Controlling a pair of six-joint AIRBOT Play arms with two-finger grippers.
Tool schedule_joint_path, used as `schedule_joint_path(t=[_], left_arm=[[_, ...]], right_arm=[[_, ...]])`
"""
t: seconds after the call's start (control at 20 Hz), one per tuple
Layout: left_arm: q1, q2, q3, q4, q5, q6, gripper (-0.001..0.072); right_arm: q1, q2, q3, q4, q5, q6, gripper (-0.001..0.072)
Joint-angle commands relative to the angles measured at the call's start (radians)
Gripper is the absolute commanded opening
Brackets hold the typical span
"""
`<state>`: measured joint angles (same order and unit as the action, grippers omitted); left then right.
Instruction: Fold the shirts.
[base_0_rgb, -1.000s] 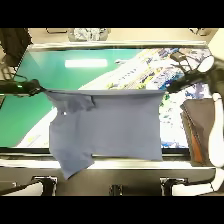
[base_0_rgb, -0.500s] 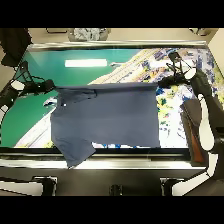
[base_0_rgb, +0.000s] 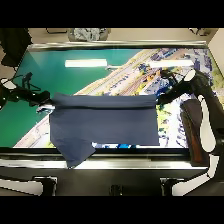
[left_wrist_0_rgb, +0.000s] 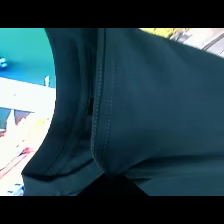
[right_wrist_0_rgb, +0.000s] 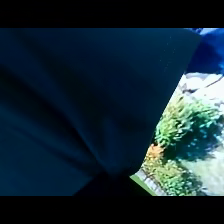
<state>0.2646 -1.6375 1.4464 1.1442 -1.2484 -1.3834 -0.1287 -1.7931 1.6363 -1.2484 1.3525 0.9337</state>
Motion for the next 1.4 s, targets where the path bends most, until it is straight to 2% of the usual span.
schedule_joint_path(t=[0.0, 0.2, 0.25, 0.3, 0.35, 0.5, 0.6, 0.7, 0.8, 0.95, 1.05, 1.35], left_arm=[[0.005, -0.008, -0.008, 0.013, -0.115, -0.001, 0.0024], [0.007, -0.012, -0.008, 0.013, -0.132, 0.000, 0.0034], [0.013, -0.012, 0.000, 0.013, -0.160, 0.000, 0.0164], [0.025, -0.012, 0.016, 0.013, -0.198, -0.002, 0.0413], [0.044, -0.011, 0.043, 0.013, -0.251, -0.004, 0.0576], [0.114, 0.018, 0.072, 0.013, -0.438, 0.000, 0.0526], [0.150, 0.092, -0.013, 0.012, -0.463, 0.021, 0.0525], [0.170, 0.234, -0.235, 0.013, -0.365, 0.062, 0.0525], [0.187, 0.379, -0.514, 0.011, -0.242, 0.090, 0.0525], [0.188, 0.522, -0.851, 0.004, -0.138, 0.156, 0.0525], [0.189, 0.557, -0.944, 0.001, -0.093, 0.158, 0.0525], [0.164, 0.555, -1.001, -0.132, -0.015, 0.164, 0.0519]], right_arm=[[0.016, -0.035, -0.008, -0.001, 0.099, 0.024, 0.0044], [0.034, -0.043, -0.008, 0.005, 0.140, 0.041, 0.0046], [0.032, -0.042, -0.007, 0.002, 0.153, 0.056, 0.0092], [0.026, -0.035, -0.005, -0.003, 0.181, 0.052, 0.0346], [0.015, -0.017, -0.003, -0.003, 0.215, 0.013, 0.0471], [-0.063, 0.079, -0.003, -0.006, 0.287, -0.003, 0.0476], [-0.137, 0.140, -0.011, -0.007, 0.334, 0.013, 0.0476], [-0.188, 0.214, -0.105, -0.035, 0.331, 0.013, 0.0476], [-0.200, 0.304, -0.288, -0.066, 0.264, 0.012, 0.0476], [-0.197, 0.394, -0.493, -0.015, 0.176, -0.023, 0.0476], [-0.198, 0.407, -0.527, -0.013, 0.171, -0.031, 0.0476], [-0.197, 0.407, -0.527, -0.012, 0.159, -0.033, 0.0476]])
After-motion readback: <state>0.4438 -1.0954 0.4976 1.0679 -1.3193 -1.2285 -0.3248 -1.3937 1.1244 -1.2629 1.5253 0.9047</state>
